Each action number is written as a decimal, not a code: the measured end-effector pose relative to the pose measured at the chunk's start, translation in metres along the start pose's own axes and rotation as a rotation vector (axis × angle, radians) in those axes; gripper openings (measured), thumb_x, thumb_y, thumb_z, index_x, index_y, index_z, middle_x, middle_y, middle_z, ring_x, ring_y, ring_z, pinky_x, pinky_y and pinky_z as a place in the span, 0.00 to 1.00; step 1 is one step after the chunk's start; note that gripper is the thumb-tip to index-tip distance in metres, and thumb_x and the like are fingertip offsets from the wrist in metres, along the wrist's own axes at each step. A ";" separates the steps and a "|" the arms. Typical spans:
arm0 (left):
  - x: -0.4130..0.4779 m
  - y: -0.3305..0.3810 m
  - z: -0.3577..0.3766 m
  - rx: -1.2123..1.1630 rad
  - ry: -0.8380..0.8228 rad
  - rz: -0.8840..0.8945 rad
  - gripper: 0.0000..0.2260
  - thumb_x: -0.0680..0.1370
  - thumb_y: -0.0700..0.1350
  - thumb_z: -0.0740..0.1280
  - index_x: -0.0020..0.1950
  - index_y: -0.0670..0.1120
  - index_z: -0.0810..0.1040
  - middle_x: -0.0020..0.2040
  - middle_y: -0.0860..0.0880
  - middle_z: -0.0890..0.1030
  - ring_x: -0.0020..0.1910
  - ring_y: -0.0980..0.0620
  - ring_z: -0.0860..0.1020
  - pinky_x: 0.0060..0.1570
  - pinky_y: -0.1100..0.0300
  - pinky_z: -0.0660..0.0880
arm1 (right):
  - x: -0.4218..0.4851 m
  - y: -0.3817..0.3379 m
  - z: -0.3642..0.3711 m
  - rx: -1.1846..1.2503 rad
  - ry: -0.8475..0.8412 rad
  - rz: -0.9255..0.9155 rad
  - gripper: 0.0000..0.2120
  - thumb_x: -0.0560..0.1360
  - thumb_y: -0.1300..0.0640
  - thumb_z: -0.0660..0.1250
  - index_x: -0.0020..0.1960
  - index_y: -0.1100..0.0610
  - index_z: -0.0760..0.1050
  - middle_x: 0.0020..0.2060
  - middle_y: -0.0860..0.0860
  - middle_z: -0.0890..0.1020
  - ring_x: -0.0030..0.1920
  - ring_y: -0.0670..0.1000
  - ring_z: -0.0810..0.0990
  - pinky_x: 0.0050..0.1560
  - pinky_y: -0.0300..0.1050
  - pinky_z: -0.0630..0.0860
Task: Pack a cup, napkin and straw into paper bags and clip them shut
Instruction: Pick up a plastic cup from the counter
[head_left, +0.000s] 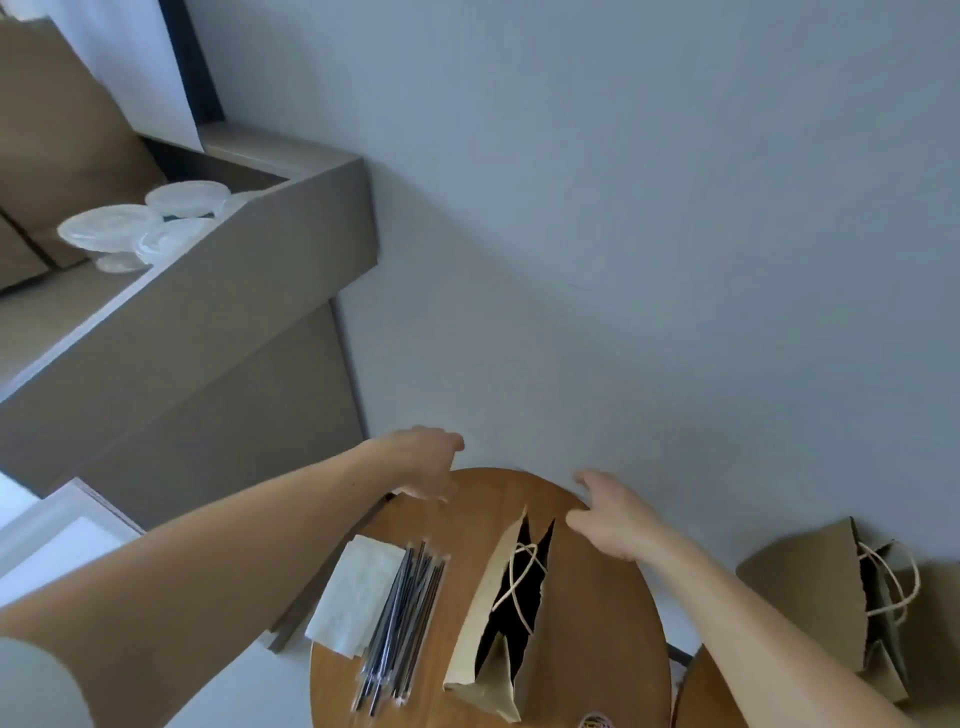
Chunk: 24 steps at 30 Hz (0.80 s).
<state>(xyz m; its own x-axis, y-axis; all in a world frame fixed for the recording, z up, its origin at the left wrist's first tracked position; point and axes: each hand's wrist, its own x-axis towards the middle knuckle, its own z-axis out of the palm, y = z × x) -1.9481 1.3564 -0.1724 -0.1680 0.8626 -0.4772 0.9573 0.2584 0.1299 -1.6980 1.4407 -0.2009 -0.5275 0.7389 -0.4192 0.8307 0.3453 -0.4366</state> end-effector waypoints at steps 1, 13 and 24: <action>-0.005 -0.004 -0.014 0.025 0.066 0.000 0.32 0.76 0.55 0.68 0.77 0.49 0.61 0.71 0.47 0.71 0.66 0.44 0.72 0.61 0.49 0.74 | 0.004 -0.015 -0.011 -0.019 0.030 -0.036 0.31 0.77 0.54 0.61 0.78 0.52 0.58 0.77 0.50 0.62 0.73 0.53 0.67 0.63 0.43 0.72; -0.090 -0.123 -0.158 0.078 0.502 -0.068 0.24 0.75 0.58 0.65 0.69 0.52 0.71 0.66 0.50 0.73 0.65 0.45 0.71 0.55 0.49 0.73 | 0.034 -0.243 -0.087 -0.171 0.233 -0.426 0.26 0.78 0.50 0.64 0.74 0.53 0.66 0.73 0.52 0.70 0.71 0.53 0.70 0.70 0.47 0.66; -0.152 -0.328 -0.198 -0.049 0.617 -0.266 0.23 0.76 0.57 0.65 0.70 0.57 0.69 0.67 0.55 0.71 0.65 0.50 0.70 0.49 0.55 0.69 | 0.075 -0.463 -0.071 -0.147 0.340 -0.662 0.24 0.75 0.51 0.66 0.70 0.52 0.72 0.67 0.49 0.75 0.67 0.51 0.73 0.65 0.47 0.70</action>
<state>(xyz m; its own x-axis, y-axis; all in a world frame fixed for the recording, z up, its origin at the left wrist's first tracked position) -2.2835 1.2270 0.0295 -0.5143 0.8535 0.0833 0.8553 0.5035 0.1224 -2.1092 1.3773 0.0262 -0.8603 0.4798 0.1721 0.3872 0.8347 -0.3916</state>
